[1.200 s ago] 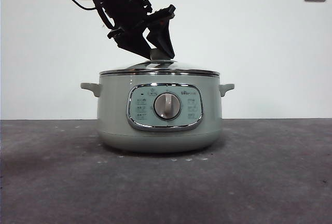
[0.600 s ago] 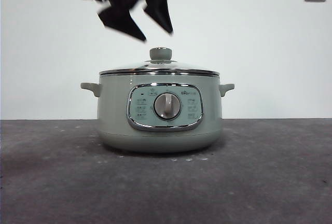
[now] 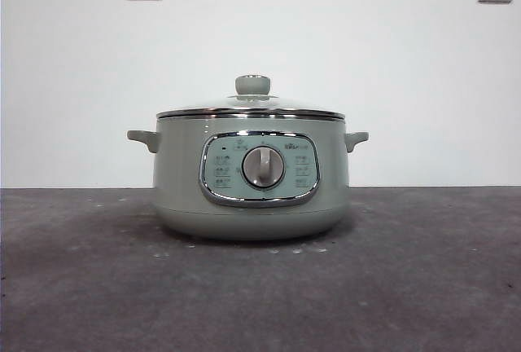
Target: Pick up the corn,open the lid,put the corn in the pot,close the lid
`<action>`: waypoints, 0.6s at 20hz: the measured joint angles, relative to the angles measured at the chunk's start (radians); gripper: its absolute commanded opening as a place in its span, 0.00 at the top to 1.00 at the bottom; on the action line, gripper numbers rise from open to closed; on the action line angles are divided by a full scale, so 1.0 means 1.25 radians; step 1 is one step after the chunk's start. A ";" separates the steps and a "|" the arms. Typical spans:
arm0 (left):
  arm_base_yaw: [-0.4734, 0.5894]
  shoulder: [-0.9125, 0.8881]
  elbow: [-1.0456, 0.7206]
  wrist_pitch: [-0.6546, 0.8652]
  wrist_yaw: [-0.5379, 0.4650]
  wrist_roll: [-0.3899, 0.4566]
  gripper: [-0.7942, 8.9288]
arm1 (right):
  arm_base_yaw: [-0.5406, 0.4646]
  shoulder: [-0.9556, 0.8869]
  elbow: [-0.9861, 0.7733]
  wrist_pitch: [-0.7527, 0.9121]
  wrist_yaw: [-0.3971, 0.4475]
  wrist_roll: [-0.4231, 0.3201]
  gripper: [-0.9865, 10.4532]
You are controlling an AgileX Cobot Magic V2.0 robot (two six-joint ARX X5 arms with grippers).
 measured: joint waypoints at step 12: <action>0.000 -0.015 0.000 -0.097 0.023 -0.002 0.93 | 0.000 0.000 0.000 0.000 0.000 0.000 0.91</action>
